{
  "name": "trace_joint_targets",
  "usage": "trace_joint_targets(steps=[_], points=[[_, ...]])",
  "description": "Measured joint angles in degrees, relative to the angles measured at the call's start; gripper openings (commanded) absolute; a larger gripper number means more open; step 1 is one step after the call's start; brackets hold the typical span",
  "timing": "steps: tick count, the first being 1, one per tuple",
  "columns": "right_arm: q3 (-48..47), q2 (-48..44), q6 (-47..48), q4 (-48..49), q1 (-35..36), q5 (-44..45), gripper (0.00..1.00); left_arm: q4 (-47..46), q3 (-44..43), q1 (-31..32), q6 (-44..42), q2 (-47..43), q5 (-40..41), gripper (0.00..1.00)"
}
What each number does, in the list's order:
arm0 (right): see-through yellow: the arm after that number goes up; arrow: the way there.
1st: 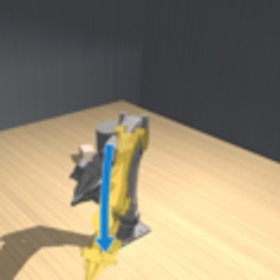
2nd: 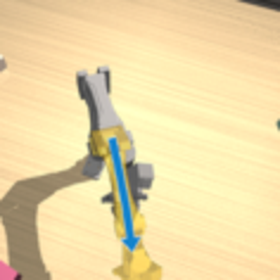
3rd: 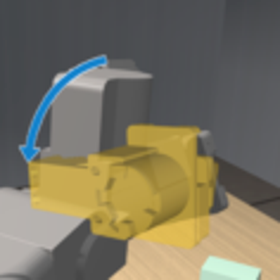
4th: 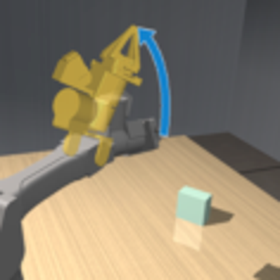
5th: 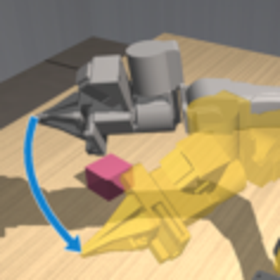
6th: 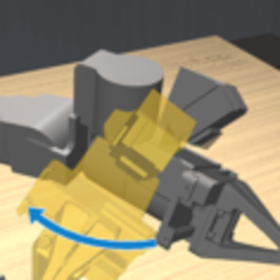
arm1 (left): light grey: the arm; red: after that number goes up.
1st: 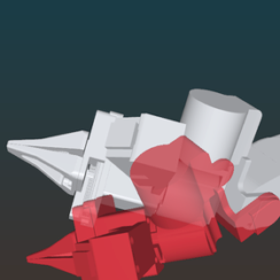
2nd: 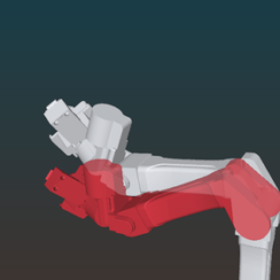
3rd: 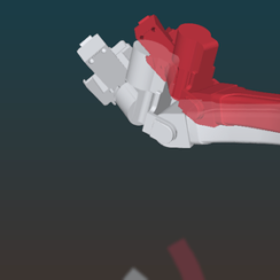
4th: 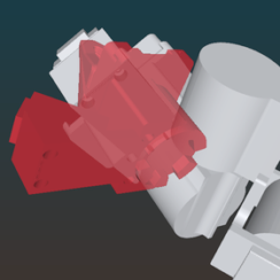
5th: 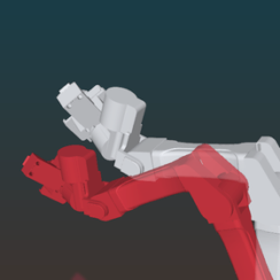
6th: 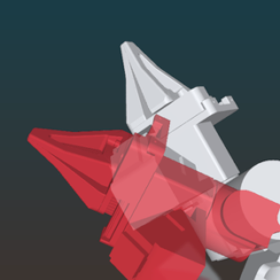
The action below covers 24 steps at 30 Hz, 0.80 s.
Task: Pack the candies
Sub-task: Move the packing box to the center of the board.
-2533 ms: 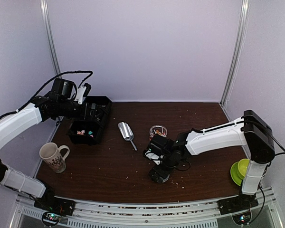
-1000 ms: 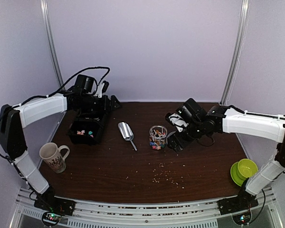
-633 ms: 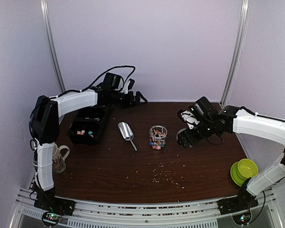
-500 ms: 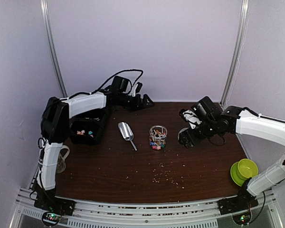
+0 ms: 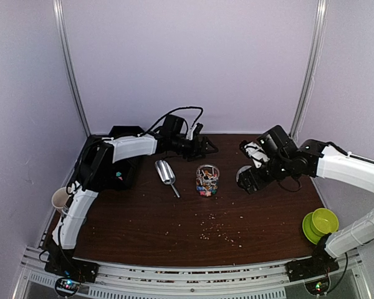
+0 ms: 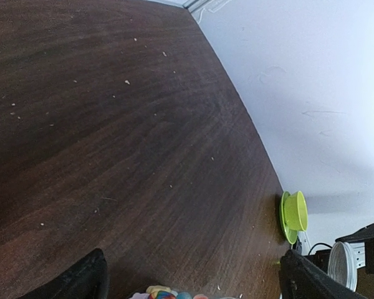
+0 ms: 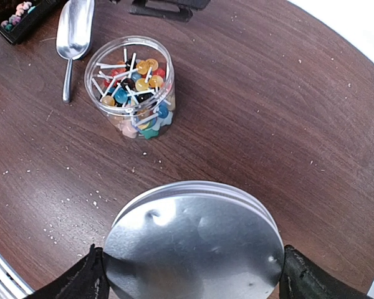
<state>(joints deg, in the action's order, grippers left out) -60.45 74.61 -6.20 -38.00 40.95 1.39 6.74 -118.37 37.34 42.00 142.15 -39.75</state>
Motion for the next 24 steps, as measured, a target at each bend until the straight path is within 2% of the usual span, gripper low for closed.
trace_joint_targets(steps=[14, 24], points=[[0.0, -2.9, 0.0, -1.4, 0.0, 0.0, 0.91, -6.5, 2.0, 2.2, -0.1, 2.8, -12.0, 0.96], [-1.2, -3.0, 0.1, -2.1, 0.0, -0.9, 0.9, -14.2, 18.6, 3.9, -0.4, -4.8, -15.5, 0.96]])
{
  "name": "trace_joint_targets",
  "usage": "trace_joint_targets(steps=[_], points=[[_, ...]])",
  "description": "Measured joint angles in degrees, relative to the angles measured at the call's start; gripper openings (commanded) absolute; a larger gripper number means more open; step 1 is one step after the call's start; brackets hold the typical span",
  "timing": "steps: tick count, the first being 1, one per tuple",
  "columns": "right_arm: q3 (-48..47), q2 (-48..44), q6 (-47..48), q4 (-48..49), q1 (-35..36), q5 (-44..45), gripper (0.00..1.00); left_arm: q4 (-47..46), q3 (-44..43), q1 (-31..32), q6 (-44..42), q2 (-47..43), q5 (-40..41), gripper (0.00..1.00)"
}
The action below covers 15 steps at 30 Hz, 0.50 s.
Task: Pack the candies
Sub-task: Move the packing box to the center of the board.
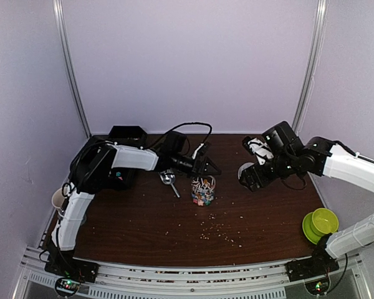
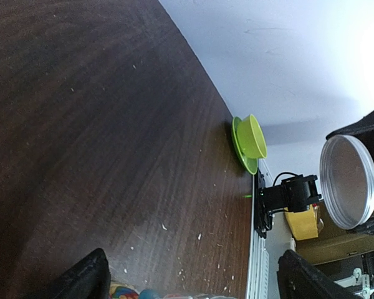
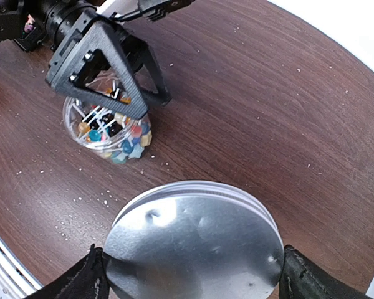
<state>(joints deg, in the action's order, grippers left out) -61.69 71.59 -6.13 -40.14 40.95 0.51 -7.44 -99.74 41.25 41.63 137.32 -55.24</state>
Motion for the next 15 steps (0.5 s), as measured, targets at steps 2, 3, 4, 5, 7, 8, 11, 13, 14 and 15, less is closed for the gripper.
trace_joint_targets(steps=[2, 3, 4, 5, 7, 8, 11, 13, 14, 15], points=[[-0.1, 0.0, 0.0, 0.0, 0.0, -0.6, 0.9, -0.9, 2.7, 0.5, 0.0, -1.6, 0.0, 0.96], [-0.2, 0.0, 0.0, -0.1, 0.0, -0.8, 0.9, -1.6, 4.1, 0.9, -0.1, -2.3, 0.0, 0.96], [-0.4, 0.1, 0.0, -0.1, 0.1, -1.0, 0.9, -1.8, 5.1, 1.3, -0.2, -3.0, 0.0, 0.96], [-0.6, 0.2, 0.0, -0.2, 0.2, -1.2, 0.9, -1.9, 5.8, 1.7, -0.2, -3.4, 0.1, 0.96], [-1.1, 0.4, 0.0, -0.2, 0.5, -1.6, 0.9, -2.0, 7.0, 2.8, -0.4, -4.3, 0.4, 0.96], [-1.4, 0.6, 0.0, -0.3, 0.6, -1.7, 0.9, -2.2, 7.5, 3.5, -0.5, -4.8, 0.7, 0.96], [-1.9, 1.1, 0.0, -0.3, 0.9, -1.8, 0.9, -2.2, 8.5, 5.3, -0.9, -6.3, 1.4, 0.96], [-1.9, 1.1, 0.0, -0.4, 1.2, -1.9, 0.9, -2.3, 9.0, 6.4, -1.4, -7.6, 2.1, 0.98], [-2.0, 1.2, 0.2, -0.4, 1.2, -1.9, 0.9, -2.4, 9.4, 6.9, -1.7, -8.5, 2.4, 0.98], [-2.1, 1.2, 0.2, -0.4, 1.2, -1.9, 0.91, -2.3, 9.7, 7.3, -2.2, -9.5, 2.8, 0.98]])
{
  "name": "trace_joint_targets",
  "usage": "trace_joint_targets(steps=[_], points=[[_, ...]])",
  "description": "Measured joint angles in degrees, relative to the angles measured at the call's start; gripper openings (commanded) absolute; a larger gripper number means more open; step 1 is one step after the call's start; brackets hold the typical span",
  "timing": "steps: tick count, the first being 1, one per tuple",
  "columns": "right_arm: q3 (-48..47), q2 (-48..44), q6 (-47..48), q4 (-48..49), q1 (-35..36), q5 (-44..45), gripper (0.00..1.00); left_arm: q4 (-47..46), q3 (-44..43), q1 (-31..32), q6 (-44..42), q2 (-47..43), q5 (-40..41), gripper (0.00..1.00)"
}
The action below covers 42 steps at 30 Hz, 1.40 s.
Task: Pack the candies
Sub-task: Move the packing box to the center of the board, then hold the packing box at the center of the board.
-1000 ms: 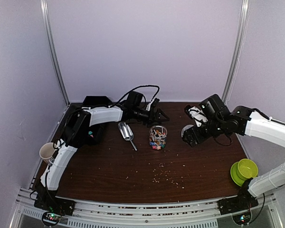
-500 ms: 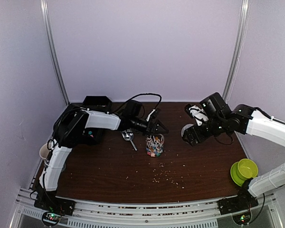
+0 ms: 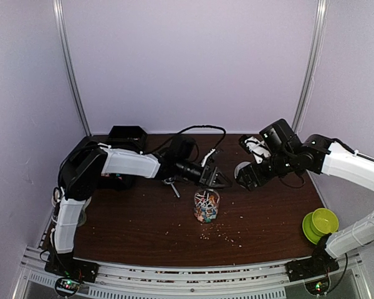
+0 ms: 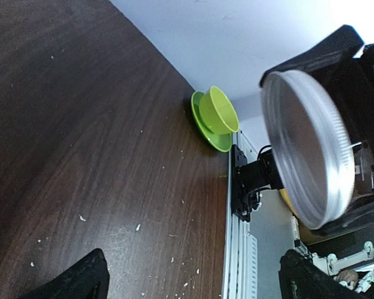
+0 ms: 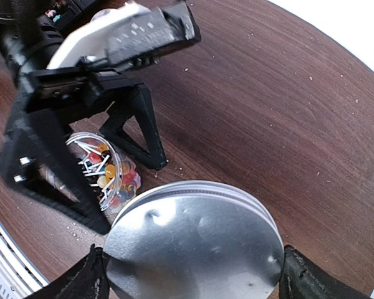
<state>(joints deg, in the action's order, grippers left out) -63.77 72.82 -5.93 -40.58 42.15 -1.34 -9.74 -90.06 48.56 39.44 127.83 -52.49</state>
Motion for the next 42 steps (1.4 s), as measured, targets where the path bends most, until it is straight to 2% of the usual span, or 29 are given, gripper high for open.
trace_joint_targets(steps=[11, 15, 22, 28, 38, 42], points=[[-0.6, 0.1, 0.3, 0.0, 0.0, 0.0, 0.91, 8.7, 2.8, -1.6, -17.3, -15.2, 12.7, 0.98], [-0.6, 0.1, 0.5, 0.0, 0.0, 0.0, 0.91, 6.5, 11.7, -2.8, -21.9, -22.7, 17.0, 0.98], [-0.7, 0.1, 1.1, 0.0, 0.0, 0.0, 0.92, -7.1, 33.7, -3.2, -26.8, -31.3, 21.0, 0.98], [-0.8, 0.3, 1.3, 0.0, 0.0, -0.1, 0.92, -17.1, 42.1, -3.2, -29.3, -30.6, 18.9, 0.98], [-2.3, 0.8, 1.5, -0.4, 0.0, -0.2, 0.92, -27.9, 42.9, -3.2, -32.0, -23.0, 18.2, 0.98], [-3.4, 0.9, 1.7, -0.6, 0.2, -0.4, 0.92, -35.5, 46.3, -3.2, -32.3, -21.3, 18.9, 0.98]])
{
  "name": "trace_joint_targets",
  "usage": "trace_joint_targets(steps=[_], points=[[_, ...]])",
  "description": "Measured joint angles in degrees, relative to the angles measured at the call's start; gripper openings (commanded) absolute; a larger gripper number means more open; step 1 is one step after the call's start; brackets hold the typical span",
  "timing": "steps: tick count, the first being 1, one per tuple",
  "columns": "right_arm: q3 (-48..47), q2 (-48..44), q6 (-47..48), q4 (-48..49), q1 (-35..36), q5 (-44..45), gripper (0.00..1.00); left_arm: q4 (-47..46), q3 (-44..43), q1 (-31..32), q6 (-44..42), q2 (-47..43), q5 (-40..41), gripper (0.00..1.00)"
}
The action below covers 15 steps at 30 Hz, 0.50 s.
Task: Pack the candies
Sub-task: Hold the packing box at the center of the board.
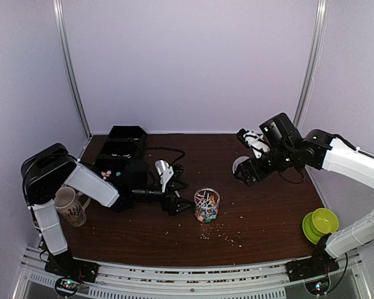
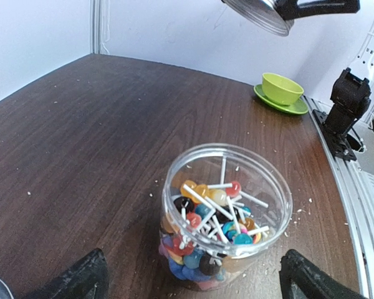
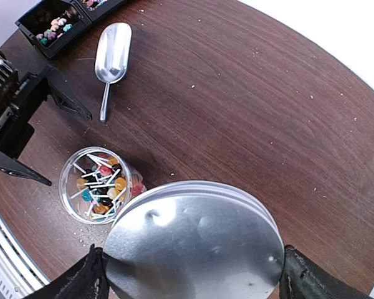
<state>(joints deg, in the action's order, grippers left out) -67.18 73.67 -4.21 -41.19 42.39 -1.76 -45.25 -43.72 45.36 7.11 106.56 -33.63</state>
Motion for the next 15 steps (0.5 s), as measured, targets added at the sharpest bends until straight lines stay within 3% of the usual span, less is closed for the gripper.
trace_joint_targets(steps=[15], points=[[-0.7, 1.1, 0.0, -0.4, 0.8, -2.9, 0.91, -15.3, 2.1, 1.3, -6.4, 14.0, 0.6, 0.98]])
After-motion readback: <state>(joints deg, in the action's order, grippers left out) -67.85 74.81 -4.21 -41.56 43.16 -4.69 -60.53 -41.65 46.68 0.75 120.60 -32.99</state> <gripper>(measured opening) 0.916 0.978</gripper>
